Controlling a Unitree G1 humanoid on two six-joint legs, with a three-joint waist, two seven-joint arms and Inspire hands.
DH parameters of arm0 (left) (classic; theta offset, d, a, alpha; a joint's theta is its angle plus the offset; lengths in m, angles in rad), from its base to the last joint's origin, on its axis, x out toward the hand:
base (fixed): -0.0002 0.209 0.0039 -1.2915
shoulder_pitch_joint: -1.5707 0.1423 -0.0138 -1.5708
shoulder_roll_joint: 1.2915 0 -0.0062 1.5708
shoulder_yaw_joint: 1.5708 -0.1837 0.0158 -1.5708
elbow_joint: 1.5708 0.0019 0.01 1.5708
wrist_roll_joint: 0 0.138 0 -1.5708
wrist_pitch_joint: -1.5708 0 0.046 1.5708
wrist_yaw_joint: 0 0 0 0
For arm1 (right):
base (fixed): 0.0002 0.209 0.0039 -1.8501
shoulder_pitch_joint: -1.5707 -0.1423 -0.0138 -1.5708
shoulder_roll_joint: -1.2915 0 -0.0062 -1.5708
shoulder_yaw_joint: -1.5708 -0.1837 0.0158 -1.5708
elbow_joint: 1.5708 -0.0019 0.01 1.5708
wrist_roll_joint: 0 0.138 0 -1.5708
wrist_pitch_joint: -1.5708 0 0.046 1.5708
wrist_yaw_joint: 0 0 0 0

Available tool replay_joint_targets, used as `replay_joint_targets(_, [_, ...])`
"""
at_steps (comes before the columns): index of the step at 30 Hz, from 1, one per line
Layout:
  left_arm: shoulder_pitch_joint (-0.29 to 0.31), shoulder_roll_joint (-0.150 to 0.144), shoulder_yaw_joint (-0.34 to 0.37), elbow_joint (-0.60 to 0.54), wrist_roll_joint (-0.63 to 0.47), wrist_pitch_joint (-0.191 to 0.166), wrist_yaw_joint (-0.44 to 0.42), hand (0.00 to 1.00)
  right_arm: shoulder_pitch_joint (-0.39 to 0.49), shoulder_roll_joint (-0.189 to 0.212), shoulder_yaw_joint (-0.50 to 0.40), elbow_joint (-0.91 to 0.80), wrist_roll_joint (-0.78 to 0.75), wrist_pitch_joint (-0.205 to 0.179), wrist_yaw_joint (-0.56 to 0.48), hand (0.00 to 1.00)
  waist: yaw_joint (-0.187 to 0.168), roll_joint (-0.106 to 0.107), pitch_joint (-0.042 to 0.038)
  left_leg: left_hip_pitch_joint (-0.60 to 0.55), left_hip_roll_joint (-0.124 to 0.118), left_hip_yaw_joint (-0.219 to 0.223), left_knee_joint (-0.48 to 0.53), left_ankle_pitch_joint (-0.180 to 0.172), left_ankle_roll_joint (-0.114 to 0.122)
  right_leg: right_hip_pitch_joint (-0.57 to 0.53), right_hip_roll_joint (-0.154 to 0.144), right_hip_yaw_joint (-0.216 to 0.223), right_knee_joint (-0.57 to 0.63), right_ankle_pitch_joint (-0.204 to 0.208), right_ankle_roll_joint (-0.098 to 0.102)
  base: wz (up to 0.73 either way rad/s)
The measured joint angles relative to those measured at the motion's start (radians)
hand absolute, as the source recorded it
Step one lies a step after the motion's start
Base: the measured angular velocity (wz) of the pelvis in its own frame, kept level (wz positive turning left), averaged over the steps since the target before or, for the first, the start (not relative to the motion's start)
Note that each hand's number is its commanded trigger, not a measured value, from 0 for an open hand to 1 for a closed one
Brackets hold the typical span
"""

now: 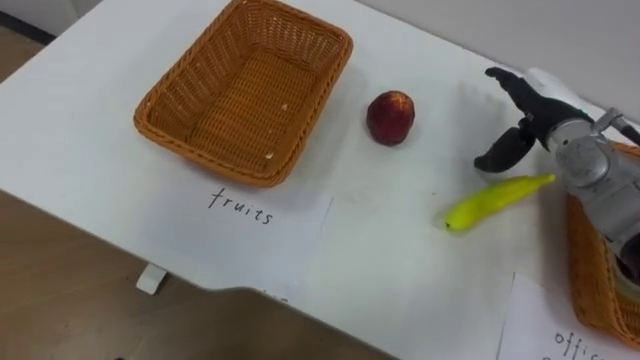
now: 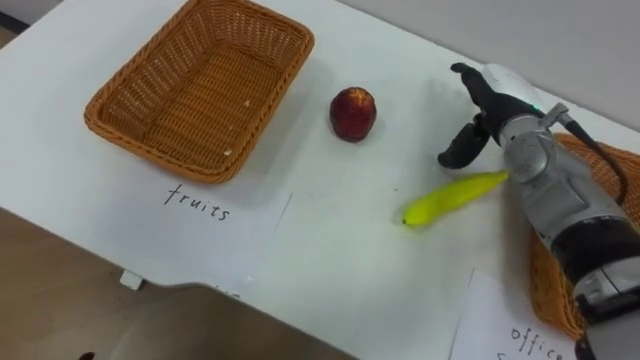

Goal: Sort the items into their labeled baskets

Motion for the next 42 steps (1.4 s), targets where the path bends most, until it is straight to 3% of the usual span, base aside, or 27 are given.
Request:
replay_joint_targets(8, [-0.012, 0.019, -0.018, 0.0, -0.035, 0.0, 0.001, 0.0, 0.0, 0.0, 0.0, 0.0, 0.0, 0.002, 0.0, 0.0, -0.002, 0.001, 0.0013, 0.0, 0.0, 0.001, 0.0, 0.0, 0.0, 0.0, 0.0, 0.001, 0.0, 0.0, 0.0, 0.0])
replay_joint_targets(31, [-0.015, 0.02, -0.035, -0.003, -0.041, 0.0, 0.006, 0.0, -0.001, -0.001, 0.0, -0.001, 0.001, 0.005, 0.026, 0.0, -0.003, 0.006, -0.0008, -0.007, 0.003, 0.019, 0.018, 0.0, 0.0, -0.012, -0.004, 0.003, 0.018, 0.001, -0.001, -0.01])
replay_joint_targets(38, [-0.011, 0.02, -0.025, -0.005, -0.041, 0.0, 0.007, 0.0, -0.002, -0.005, -0.012, -0.058, 0.001, 0.01, 0.026, 0.0, -0.025, 0.005, -0.0042, -0.011, 0.005, 0.019, 0.029, 0.0, 0.0, -0.012, -0.003, 0.001, 0.025, 0.002, -0.003, 0.0])
replay_joint_targets(42, [-0.007, 0.02, -0.015, -0.004, -0.034, 0.001, 0.006, 0.0, -0.002, -0.005, -0.031, -0.12, -0.003, 0.01, 0.027, 0.0, -0.043, 0.005, -0.0114, -0.011, 0.005, 0.02, 0.034, 0.0, 0.001, -0.013, -0.005, 0.002, 0.033, 0.002, -0.003, 0.0])
